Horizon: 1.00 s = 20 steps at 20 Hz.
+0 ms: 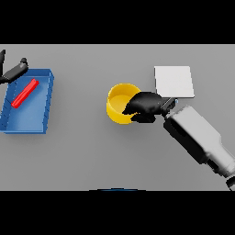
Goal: Pick up the red beaker and tilt it to pour out 1 green nut into yellow bowl. Pick up the yellow bowl and place it on the metallic measuring scale.
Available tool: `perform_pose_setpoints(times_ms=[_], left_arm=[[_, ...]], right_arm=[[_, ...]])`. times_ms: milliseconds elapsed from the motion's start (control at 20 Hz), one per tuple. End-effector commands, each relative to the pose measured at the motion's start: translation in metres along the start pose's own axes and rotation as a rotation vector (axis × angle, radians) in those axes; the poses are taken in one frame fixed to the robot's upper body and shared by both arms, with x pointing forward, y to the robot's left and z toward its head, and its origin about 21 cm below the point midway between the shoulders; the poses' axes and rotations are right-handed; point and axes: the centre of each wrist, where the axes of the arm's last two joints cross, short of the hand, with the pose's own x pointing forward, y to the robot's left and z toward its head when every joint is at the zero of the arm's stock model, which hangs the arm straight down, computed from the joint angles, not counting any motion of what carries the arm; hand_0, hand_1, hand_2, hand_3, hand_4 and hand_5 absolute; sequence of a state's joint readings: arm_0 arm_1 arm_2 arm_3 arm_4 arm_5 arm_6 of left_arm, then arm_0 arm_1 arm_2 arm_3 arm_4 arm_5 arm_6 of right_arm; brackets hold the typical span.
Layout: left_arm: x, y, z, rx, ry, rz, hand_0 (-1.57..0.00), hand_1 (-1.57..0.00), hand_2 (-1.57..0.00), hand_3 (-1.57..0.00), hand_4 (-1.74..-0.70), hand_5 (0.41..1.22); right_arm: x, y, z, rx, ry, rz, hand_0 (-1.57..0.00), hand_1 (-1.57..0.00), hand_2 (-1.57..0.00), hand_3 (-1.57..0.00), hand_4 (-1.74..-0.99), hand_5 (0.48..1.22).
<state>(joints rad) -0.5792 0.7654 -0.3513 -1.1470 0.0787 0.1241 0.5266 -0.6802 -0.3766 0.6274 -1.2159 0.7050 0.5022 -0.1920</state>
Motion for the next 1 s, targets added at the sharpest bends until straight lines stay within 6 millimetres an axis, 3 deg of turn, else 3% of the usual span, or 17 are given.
perform_pose_setpoints(times_ms=[0,200,300,450,500,550,800,950], left_arm=[[-0.001,-0.001,0.001,-0.003,-0.008,0.004,0.00,0.00,0.00,0.00,-0.78,0.727],[0.002,0.003,0.001,-0.002,-0.015,0.012,0.00,0.00,0.00,0.00,-0.79,0.737],[-0.001,0.006,0.000,0.004,-0.021,0.014,0.00,0.00,0.00,0.00,-0.80,0.737],[0.000,0.006,0.000,0.009,-0.027,0.002,0.00,0.00,0.00,0.00,-0.80,0.744],[0.000,0.009,0.000,0.004,-0.028,0.002,0.00,0.00,0.00,0.00,-0.80,0.747],[0.002,0.008,0.000,0.002,-0.020,0.004,0.00,0.00,0.00,0.00,-0.79,0.748],[0.002,0.006,-0.002,-0.002,-0.015,0.019,0.00,0.00,0.00,0.00,-0.80,0.754],[-0.006,0.005,-0.004,0.009,0.000,0.007,0.00,0.00,0.00,0.00,-0.80,0.755]], right_arm=[[-0.001,-0.003,0.007,-0.002,-0.003,-0.012,-1.53,-1.52,-1.52,-1.36,-1.714,1.213],[-0.005,-0.016,0.024,-0.011,0.035,0.006,-1.55,-1.55,-1.55,-1.30,-1.721,1.218],[-0.001,-0.022,0.023,-0.010,0.052,0.005,-1.56,-1.55,-1.56,-1.36,-1.724,1.218],[0.000,-0.033,0.025,-0.025,0.068,-0.001,-1.57,-1.56,-1.56,-1.29,-1.723,1.219],[-0.005,-0.038,0.030,-0.044,0.093,0.006,-1.57,-1.56,-1.56,-1.27,-1.723,1.219],[-0.011,-0.041,0.032,-0.060,0.126,0.017,-1.47,-1.53,-1.57,-1.28,-1.723,1.220],[-0.036,-0.056,0.048,-0.102,0.245,0.029,-1.54,-1.56,-1.57,-1.41,-1.726,1.221],[-0.053,-0.056,0.057,-0.116,0.291,0.024,-1.55,-1.56,-1.57,-1.38,-1.725,1.221]])
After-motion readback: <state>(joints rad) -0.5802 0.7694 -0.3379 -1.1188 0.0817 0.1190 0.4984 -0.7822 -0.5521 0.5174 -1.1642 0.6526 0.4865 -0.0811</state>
